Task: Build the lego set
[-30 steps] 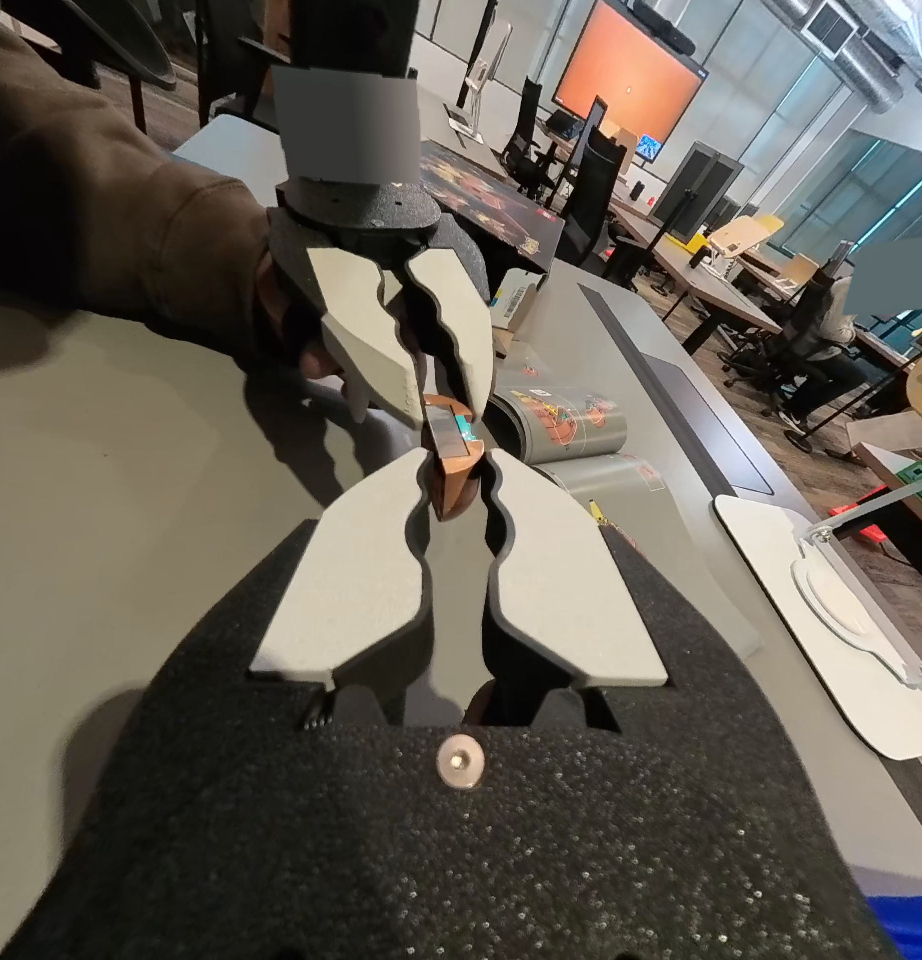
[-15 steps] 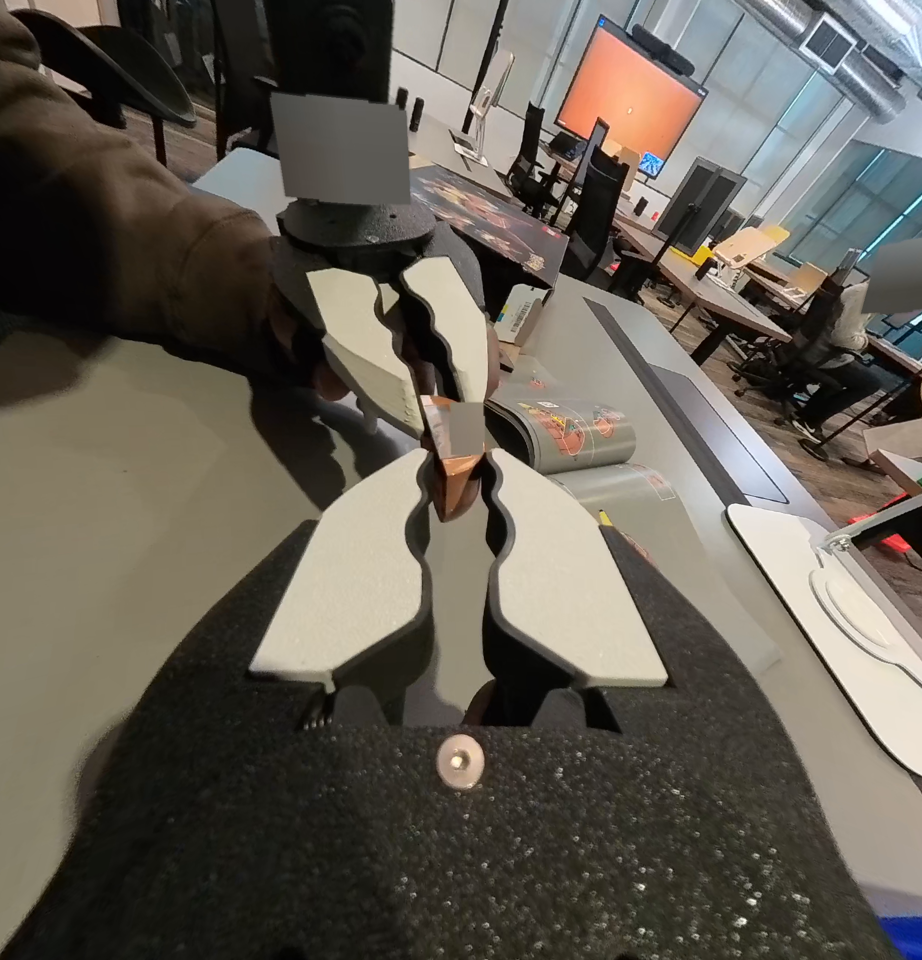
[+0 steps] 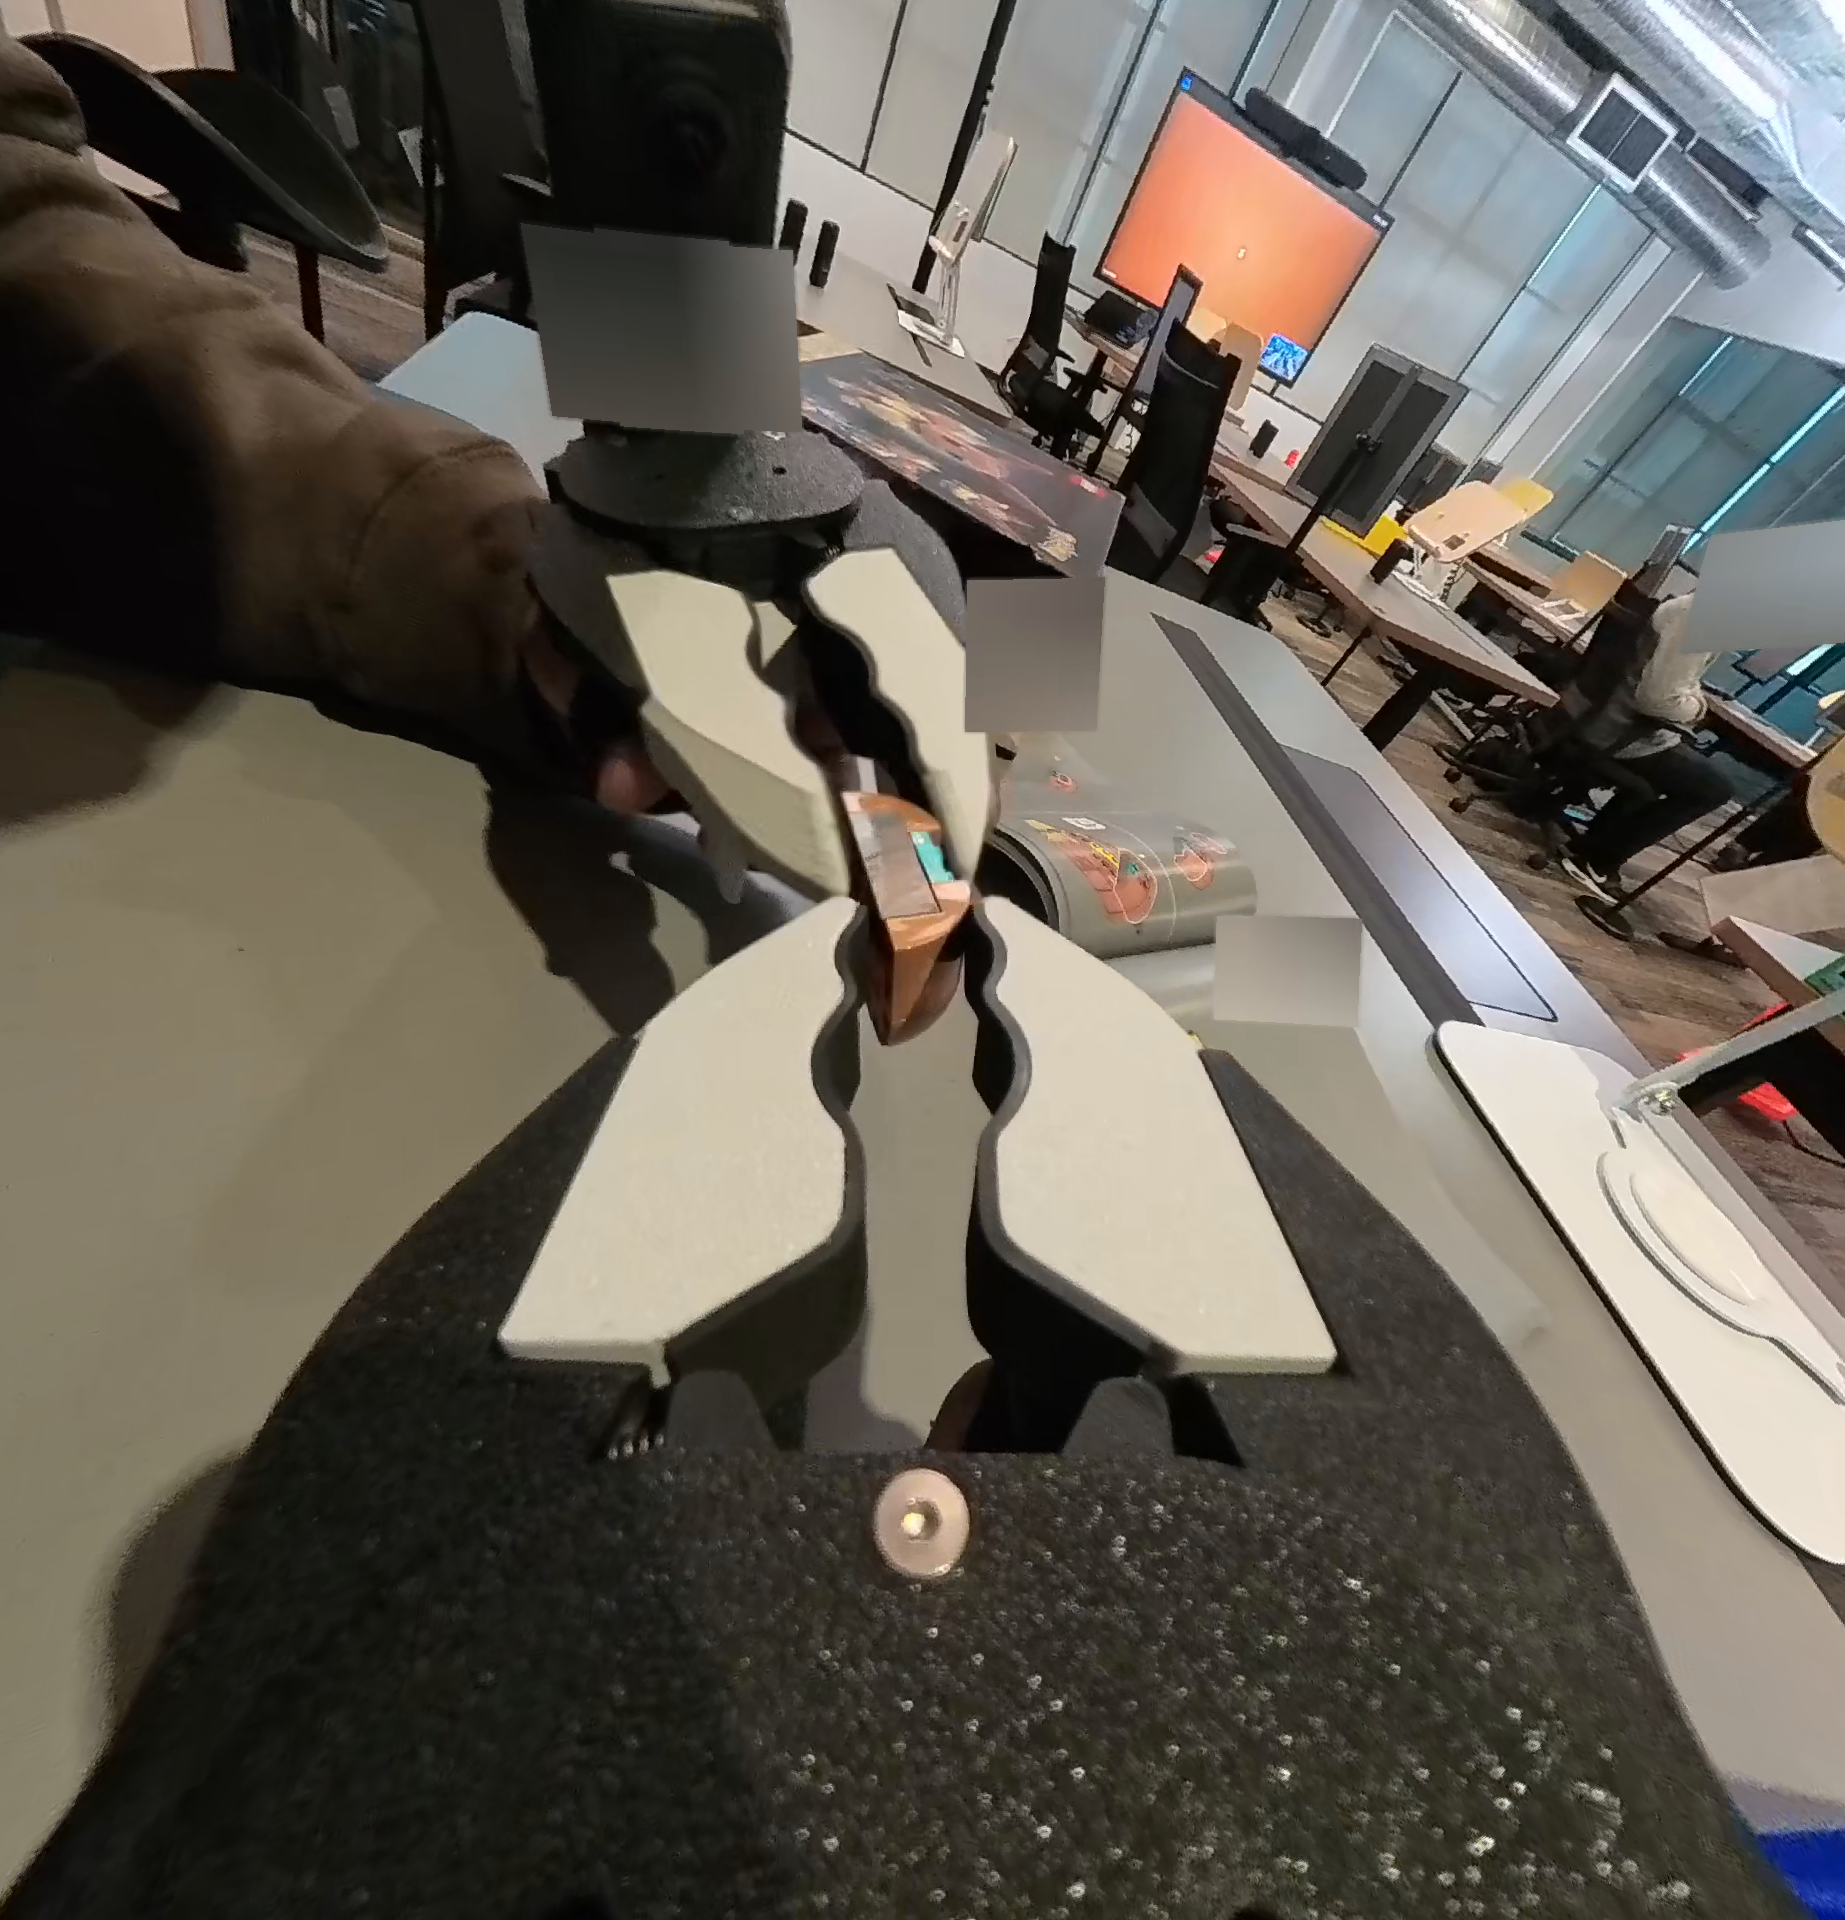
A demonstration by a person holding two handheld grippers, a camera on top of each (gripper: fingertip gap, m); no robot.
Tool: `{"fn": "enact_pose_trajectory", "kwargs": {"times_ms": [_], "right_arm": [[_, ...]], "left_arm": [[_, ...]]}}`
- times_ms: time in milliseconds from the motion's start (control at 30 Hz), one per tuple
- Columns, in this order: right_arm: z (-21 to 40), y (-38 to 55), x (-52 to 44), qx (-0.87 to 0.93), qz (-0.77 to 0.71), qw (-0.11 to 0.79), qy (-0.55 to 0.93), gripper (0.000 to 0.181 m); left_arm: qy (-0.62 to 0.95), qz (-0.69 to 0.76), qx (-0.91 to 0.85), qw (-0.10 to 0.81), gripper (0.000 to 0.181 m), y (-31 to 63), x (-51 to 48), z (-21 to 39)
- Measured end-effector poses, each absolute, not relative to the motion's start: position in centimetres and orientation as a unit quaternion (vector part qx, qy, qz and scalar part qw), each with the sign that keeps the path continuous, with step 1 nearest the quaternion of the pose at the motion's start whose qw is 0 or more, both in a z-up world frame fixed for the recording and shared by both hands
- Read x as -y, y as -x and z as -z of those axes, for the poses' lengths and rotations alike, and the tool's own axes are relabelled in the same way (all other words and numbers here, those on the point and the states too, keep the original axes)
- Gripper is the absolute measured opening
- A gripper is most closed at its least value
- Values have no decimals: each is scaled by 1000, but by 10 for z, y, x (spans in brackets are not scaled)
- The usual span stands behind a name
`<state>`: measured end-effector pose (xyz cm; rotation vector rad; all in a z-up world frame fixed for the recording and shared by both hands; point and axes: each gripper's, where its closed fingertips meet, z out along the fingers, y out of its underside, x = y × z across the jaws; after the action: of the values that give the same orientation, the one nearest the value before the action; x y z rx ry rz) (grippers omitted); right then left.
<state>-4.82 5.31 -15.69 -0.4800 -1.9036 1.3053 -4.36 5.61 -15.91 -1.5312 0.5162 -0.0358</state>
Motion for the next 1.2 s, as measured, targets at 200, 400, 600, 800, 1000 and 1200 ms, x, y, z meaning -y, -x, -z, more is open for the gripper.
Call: {"fn": "enact_pose_trajectory", "kwargs": {"times_ms": [200, 400, 600, 800, 1000, 1200], "right_arm": [[157, 52, -56, 744, -481, 425, 185, 19], [153, 49, -56, 740, -486, 428, 182, 19], [154, 48, -54, 744, -489, 419, 180, 17], [152, 47, -54, 741, -493, 420, 178, 16], [150, 47, -53, 736, -499, 422, 178, 15], [146, 47, -52, 724, -507, 433, 174, 16]], "left_arm": [[687, 2, -225, 692, 17, 48, -57, 158], [689, -8, -230, 687, 17, 49, -57, 159], [690, -3, -234, 685, 17, 48, -56, 160], [687, -1, -232, 689, 17, 47, -56, 159], [683, 1, -231, 693, 17, 47, -55, 156], [676, -5, -234, 699, 17, 48, -54, 152]]}}
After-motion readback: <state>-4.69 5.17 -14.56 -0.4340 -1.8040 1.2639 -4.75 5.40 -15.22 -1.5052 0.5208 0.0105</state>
